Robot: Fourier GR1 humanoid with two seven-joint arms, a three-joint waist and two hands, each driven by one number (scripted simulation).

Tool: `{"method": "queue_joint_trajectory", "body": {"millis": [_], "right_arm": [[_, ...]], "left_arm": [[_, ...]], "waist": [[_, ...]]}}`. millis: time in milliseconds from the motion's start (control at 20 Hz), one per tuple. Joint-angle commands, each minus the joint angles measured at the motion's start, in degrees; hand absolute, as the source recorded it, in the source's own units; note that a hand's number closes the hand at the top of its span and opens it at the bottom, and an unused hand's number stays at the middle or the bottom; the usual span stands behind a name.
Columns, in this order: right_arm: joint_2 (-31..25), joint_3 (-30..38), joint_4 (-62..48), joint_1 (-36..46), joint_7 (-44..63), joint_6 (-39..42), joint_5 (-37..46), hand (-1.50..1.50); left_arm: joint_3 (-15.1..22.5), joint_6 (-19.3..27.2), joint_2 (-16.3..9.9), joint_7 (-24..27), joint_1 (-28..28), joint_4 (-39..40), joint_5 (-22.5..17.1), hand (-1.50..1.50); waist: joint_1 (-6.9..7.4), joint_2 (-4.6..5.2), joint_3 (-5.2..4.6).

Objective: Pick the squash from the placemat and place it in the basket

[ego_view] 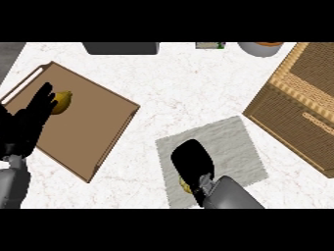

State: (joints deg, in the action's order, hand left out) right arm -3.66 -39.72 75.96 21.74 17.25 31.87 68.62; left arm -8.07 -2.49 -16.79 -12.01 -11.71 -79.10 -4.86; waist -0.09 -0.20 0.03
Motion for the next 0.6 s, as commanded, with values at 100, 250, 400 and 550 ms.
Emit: {"method": "queue_joint_trajectory", "body": {"millis": [100,250,400,550], "right_arm": [[3.5,15.8,4.9,-5.4,16.8,-18.1,-8.8,1.50],[3.6,15.6,5.6,-5.7,24.7,-27.7,-15.1,1.50],[3.6,10.6,8.3,-5.5,28.9,-40.4,-21.3,1.50],[3.6,5.5,13.6,-2.4,31.9,-51.9,-22.8,1.50]], "left_arm": [[-0.7,0.4,0.2,0.1,0.6,-0.2,-0.5,0.00],[0.7,-0.8,0.3,0.7,0.0,0.4,0.1,0.00],[1.1,-0.4,0.9,-1.5,-2.0,-0.1,-0.3,0.00],[1.2,-0.5,1.0,-1.1,-2.3,0.4,-0.3,0.00]], "waist": [[-2.02,0.21,0.58],[0.47,0.72,0.25],[2.22,0.59,0.39],[2.32,0.19,0.18]]}}
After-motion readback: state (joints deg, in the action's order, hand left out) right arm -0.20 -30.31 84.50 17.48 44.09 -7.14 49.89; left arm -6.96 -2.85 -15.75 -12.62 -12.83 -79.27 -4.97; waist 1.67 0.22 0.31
